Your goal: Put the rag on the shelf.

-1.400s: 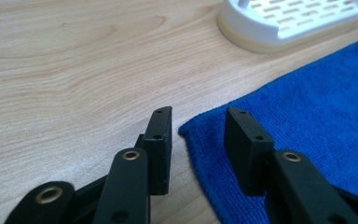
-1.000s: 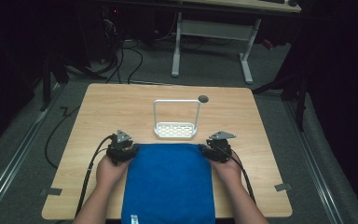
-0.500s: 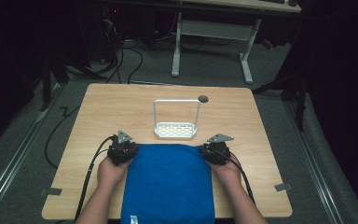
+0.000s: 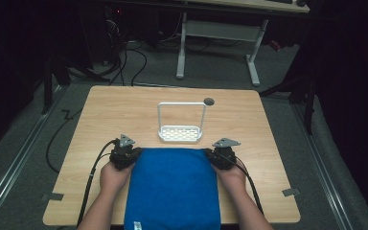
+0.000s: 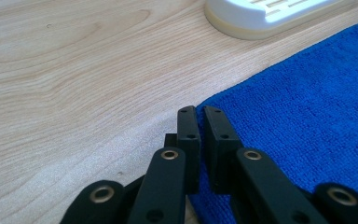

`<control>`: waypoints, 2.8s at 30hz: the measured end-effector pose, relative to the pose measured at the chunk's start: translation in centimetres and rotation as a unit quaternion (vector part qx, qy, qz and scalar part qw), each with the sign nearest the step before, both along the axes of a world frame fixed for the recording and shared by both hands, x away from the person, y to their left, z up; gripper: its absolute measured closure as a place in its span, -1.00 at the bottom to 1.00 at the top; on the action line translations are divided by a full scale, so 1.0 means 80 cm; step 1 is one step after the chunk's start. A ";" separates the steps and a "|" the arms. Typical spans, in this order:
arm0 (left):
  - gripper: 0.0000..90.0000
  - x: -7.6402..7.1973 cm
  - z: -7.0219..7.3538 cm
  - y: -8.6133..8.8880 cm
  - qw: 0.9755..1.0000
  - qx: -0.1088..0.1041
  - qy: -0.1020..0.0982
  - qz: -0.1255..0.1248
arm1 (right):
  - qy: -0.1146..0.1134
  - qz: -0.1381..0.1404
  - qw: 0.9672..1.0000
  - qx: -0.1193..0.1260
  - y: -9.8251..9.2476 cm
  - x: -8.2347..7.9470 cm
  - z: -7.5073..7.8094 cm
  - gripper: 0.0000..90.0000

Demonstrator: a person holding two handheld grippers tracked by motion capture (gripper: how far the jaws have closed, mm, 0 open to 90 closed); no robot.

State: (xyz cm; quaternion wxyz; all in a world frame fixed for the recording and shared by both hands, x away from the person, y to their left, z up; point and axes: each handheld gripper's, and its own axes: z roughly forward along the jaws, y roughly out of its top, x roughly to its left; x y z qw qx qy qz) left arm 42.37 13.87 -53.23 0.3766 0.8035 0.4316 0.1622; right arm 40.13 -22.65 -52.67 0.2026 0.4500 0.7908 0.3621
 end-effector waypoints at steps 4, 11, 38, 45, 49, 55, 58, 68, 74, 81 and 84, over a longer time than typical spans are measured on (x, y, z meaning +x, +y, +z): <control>0.92 -0.003 0.002 0.002 1.000 -0.008 -0.005 0.003 | -0.019 0.000 1.000 0.012 -0.002 -0.006 0.008 0.92; 0.93 -0.014 0.016 0.004 0.999 -0.023 -0.036 0.003 | -0.050 -0.001 0.998 0.029 -0.006 -0.020 0.023 0.92; 0.94 -0.051 0.074 0.019 0.988 -0.085 -0.127 0.021 | -0.152 -0.001 0.985 0.078 -0.009 -0.060 0.079 0.93; 0.94 -0.062 0.092 0.019 0.983 -0.094 -0.155 0.019 | -0.173 0.001 0.981 0.085 -0.009 -0.067 0.091 0.92; 0.94 -0.069 0.102 0.017 0.980 -0.101 -0.171 0.017 | -0.185 -0.002 0.979 0.087 -0.010 -0.073 0.098 0.93; 0.94 -0.077 0.114 0.015 0.976 -0.106 -0.192 0.013 | -0.208 -0.001 0.974 0.092 -0.010 -0.080 0.110 0.93; 0.94 -0.082 0.119 0.014 0.973 -0.111 -0.201 0.012 | -0.217 0.000 0.971 0.095 -0.011 -0.084 0.116 0.93; 0.94 -0.096 0.138 0.014 0.965 -0.125 -0.231 0.009 | -0.244 0.001 0.964 0.107 -0.011 -0.097 0.135 0.93; 0.94 -0.107 0.151 0.012 0.959 -0.132 -0.252 0.004 | -0.262 0.006 0.958 0.113 -0.011 -0.106 0.148 0.93; 0.94 -0.118 0.167 0.010 0.952 -0.142 -0.270 -0.003 | -0.280 0.009 0.952 0.121 -0.011 -0.115 0.160 0.93; 0.94 -0.126 0.176 0.010 0.948 -0.143 -0.283 -0.007 | -0.293 0.011 0.948 0.125 -0.012 -0.121 0.169 0.93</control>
